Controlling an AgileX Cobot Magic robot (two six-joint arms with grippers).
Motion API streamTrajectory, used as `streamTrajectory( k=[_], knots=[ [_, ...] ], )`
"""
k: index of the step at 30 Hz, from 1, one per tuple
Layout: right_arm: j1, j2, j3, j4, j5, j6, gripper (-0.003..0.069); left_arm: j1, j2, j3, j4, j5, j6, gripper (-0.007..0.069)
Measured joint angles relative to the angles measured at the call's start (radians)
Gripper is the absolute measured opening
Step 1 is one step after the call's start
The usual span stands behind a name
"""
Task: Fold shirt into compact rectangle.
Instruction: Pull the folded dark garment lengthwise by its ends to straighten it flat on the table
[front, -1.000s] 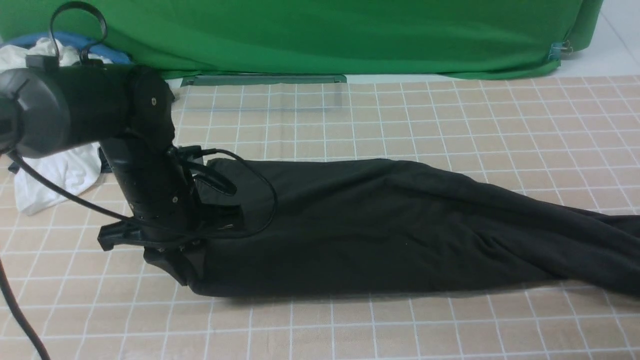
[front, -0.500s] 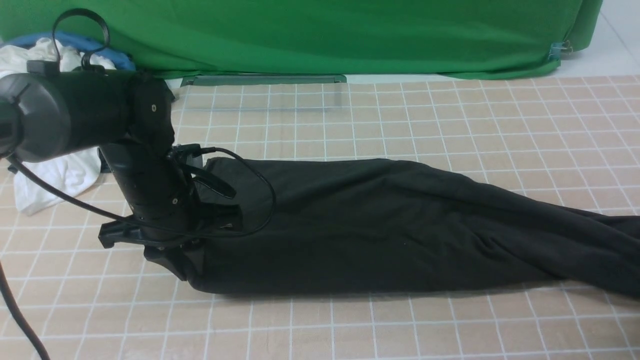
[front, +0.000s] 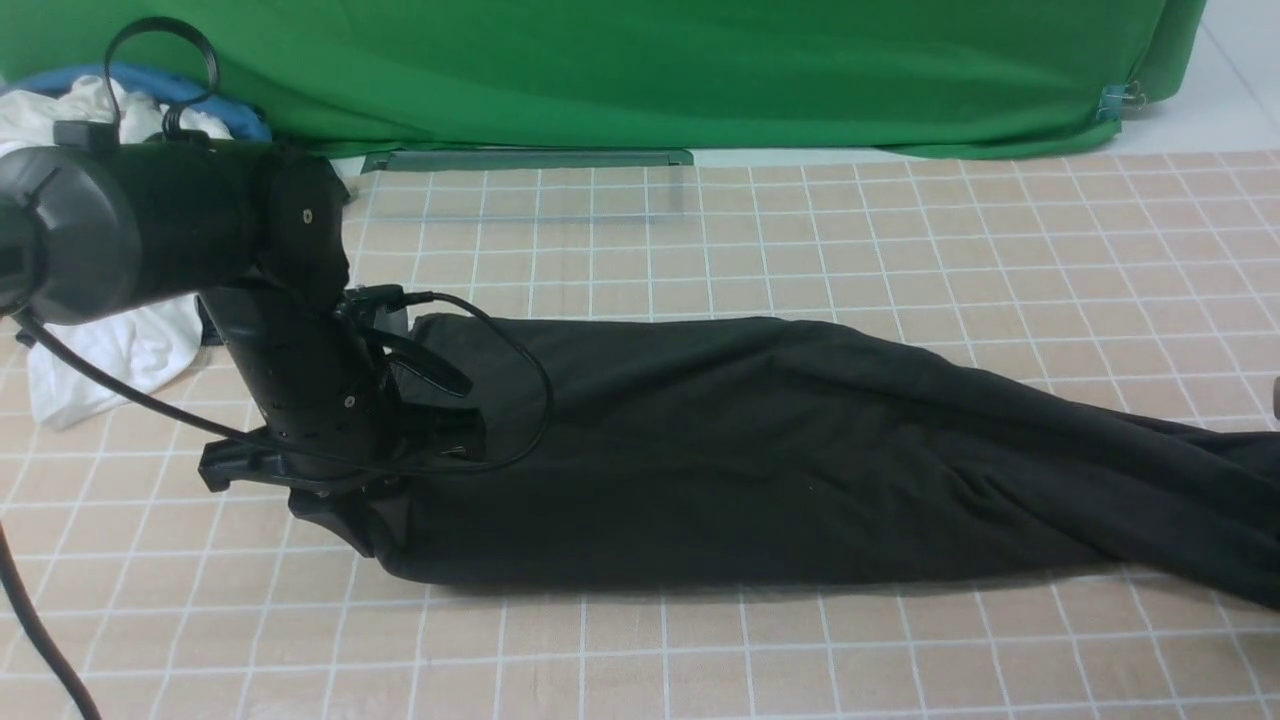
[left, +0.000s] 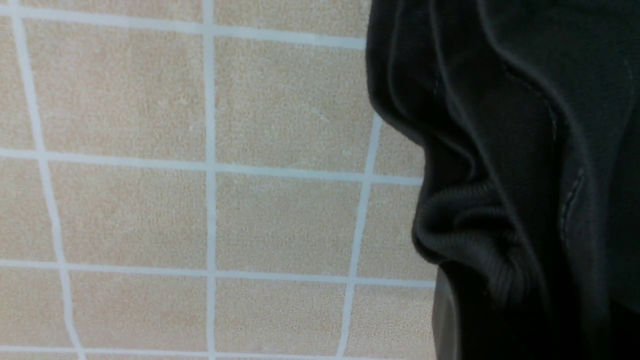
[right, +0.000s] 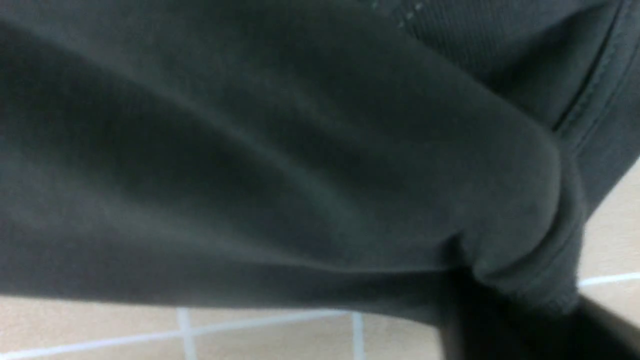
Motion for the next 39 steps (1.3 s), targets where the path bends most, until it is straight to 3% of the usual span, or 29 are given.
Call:
streamTrajectory(
  k=[1, 4, 18, 22, 26, 33, 39],
  knots=[
    [0.000, 0.000, -0.012, -0.013, 0.002, 0.002, 0.0069, 0.000, 0.000, 0.000, 0.000, -0.001, 0.000, 0.0092],
    [0.000, 0.000, -0.046, -0.024, 0.015, 0.002, 0.0058, 0.000, 0.000, 0.000, 0.000, -0.001, 0.001, 0.0092],
    [0.000, 0.008, -0.210, -0.105, -0.013, -0.005, 0.0102, 0.000, 0.000, 0.000, 0.011, -0.005, 0.007, 0.0092],
    [0.000, 0.036, -0.211, -0.117, -0.065, 0.000, 0.0168, 0.000, 0.000, 0.000, 0.013, -0.007, 0.007, 0.0092],
    [0.000, 0.086, -0.214, -0.122, -0.088, 0.041, 0.0328, 0.000, 0.000, 0.000, 0.015, -0.007, 0.007, 0.0092],
    [0.000, 0.091, -0.343, -0.120, 0.107, 0.088, 0.0564, 0.000, 0.000, 0.000, 0.015, -0.007, 0.007, 0.0092],
    [-0.001, 0.089, -0.421, -0.044, 0.242, 0.083, 0.0613, 0.000, 0.000, 0.000, 0.015, -0.007, 0.007, 0.0092]
  ],
)
